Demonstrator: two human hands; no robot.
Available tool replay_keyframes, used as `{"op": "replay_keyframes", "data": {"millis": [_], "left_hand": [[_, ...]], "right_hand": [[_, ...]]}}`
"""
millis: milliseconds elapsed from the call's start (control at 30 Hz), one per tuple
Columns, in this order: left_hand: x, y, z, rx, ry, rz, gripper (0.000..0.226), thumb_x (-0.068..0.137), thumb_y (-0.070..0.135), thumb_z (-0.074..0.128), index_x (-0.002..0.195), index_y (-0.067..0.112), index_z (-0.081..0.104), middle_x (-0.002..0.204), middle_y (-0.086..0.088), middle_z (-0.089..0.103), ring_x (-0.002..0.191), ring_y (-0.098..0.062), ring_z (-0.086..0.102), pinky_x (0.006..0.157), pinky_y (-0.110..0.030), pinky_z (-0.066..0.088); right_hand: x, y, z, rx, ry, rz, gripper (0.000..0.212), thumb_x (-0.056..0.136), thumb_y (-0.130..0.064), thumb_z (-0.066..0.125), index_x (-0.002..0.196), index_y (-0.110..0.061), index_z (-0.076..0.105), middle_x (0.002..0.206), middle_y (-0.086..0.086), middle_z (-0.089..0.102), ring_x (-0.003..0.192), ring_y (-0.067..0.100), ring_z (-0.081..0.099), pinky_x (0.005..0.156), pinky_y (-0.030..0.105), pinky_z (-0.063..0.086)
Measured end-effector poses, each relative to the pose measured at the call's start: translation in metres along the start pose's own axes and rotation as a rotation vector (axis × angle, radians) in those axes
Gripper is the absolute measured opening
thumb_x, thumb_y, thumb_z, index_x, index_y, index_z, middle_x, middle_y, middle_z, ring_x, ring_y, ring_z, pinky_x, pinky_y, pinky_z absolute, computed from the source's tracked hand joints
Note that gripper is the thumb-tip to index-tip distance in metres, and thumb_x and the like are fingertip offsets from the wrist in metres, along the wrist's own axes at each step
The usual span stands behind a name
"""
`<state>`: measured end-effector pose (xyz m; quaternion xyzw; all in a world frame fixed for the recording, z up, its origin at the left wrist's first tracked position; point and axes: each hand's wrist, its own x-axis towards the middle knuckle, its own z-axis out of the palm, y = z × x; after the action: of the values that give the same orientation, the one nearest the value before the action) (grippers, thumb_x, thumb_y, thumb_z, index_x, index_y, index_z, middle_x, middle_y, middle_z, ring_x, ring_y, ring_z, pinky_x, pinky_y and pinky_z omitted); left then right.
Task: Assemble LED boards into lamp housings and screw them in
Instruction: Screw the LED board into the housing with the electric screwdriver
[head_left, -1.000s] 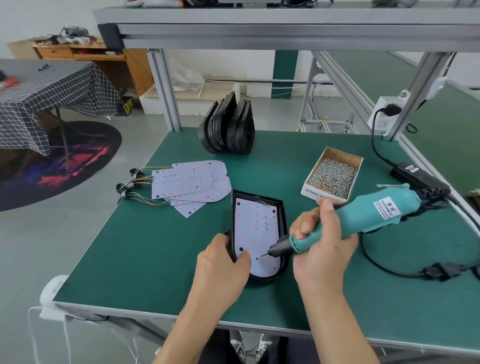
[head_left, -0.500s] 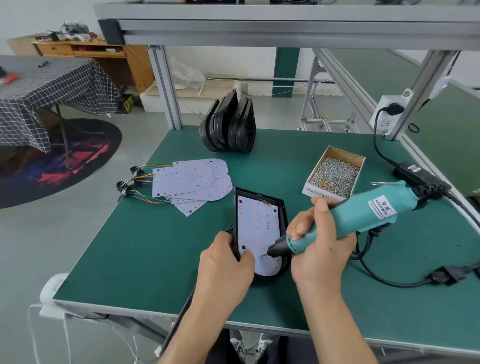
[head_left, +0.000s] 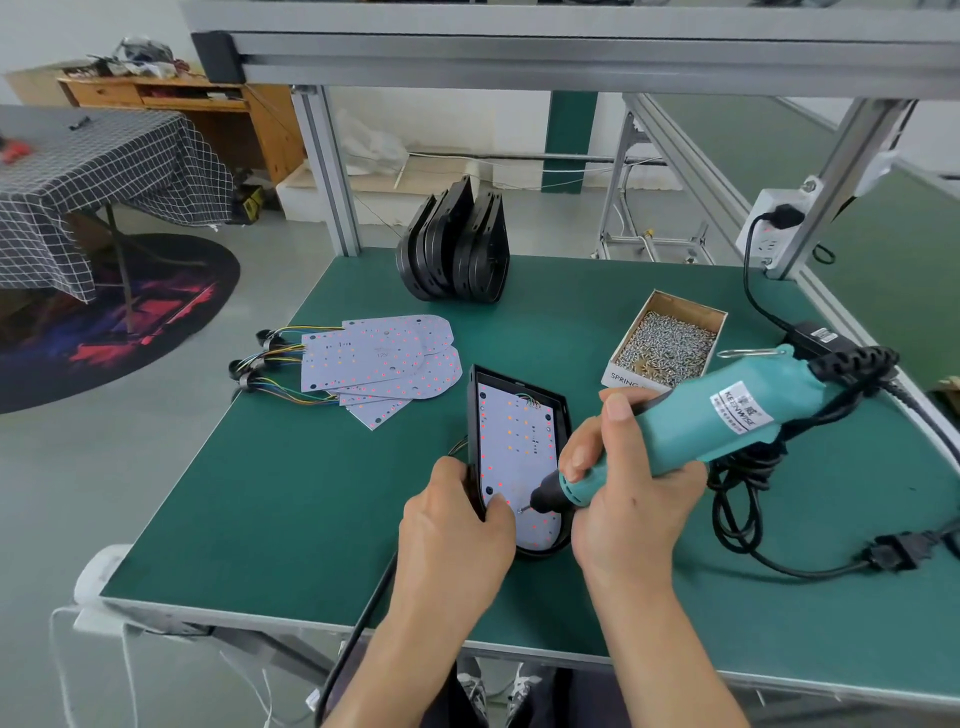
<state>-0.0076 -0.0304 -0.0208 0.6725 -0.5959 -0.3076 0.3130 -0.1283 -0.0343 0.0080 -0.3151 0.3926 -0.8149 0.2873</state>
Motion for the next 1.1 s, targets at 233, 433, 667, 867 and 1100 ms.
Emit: {"op": "replay_keyframes", "data": {"millis": [233, 433, 667, 867, 1100], "left_hand": [[-0.0006, -0.0008, -0.0001, -0.003, 0.0, -0.005, 0.024, 0.09, 0.027, 0.067, 0.081, 0.027, 0.044, 0.069, 0.011, 0.058, 0.063, -0.003, 0.053, 0.05, -0.017, 0.033], [-0.0007, -0.0032, 0.0001, -0.034, -0.011, -0.022, 0.021, 0.089, 0.026, 0.066, 0.082, 0.026, 0.046, 0.073, 0.011, 0.062, 0.069, -0.004, 0.055, 0.054, -0.02, 0.033], [-0.0015, -0.0037, 0.0008, -0.042, -0.006, -0.022, 0.02, 0.09, 0.027, 0.066, 0.083, 0.025, 0.047, 0.07, 0.009, 0.061, 0.066, -0.006, 0.054, 0.052, -0.019, 0.03], [-0.0024, -0.0035, 0.0017, -0.037, 0.006, -0.005, 0.02, 0.089, 0.025, 0.065, 0.084, 0.026, 0.046, 0.072, 0.009, 0.063, 0.07, -0.006, 0.057, 0.055, -0.021, 0.034], [-0.002, -0.0051, 0.0025, -0.032, 0.007, -0.011, 0.022, 0.09, 0.027, 0.066, 0.082, 0.027, 0.045, 0.072, 0.01, 0.062, 0.067, -0.005, 0.055, 0.053, -0.019, 0.031]], "right_hand": [[-0.0012, 0.0002, -0.0008, -0.008, 0.004, 0.009, 0.009, 0.09, -0.03, 0.069, 0.081, -0.032, 0.069, 0.049, -0.001, 0.049, 0.043, 0.02, 0.043, 0.051, 0.029, 0.038], [-0.0007, 0.0016, -0.0031, 0.021, 0.047, 0.034, 0.008, 0.089, -0.032, 0.068, 0.08, -0.032, 0.067, 0.049, 0.0, 0.047, 0.043, 0.021, 0.041, 0.051, 0.028, 0.036], [-0.0017, 0.0035, -0.0037, 0.052, 0.056, 0.041, 0.01, 0.089, -0.03, 0.067, 0.08, -0.032, 0.065, 0.049, -0.001, 0.046, 0.044, 0.02, 0.04, 0.05, 0.026, 0.036], [-0.0028, 0.0034, -0.0014, 0.05, 0.054, 0.041, 0.009, 0.088, -0.03, 0.068, 0.08, -0.031, 0.065, 0.049, -0.001, 0.044, 0.044, 0.02, 0.039, 0.049, 0.027, 0.035], [-0.0031, 0.0032, -0.0025, 0.053, 0.046, 0.045, 0.013, 0.089, -0.028, 0.067, 0.078, -0.031, 0.062, 0.049, -0.001, 0.044, 0.044, 0.02, 0.039, 0.049, 0.028, 0.035]]}}
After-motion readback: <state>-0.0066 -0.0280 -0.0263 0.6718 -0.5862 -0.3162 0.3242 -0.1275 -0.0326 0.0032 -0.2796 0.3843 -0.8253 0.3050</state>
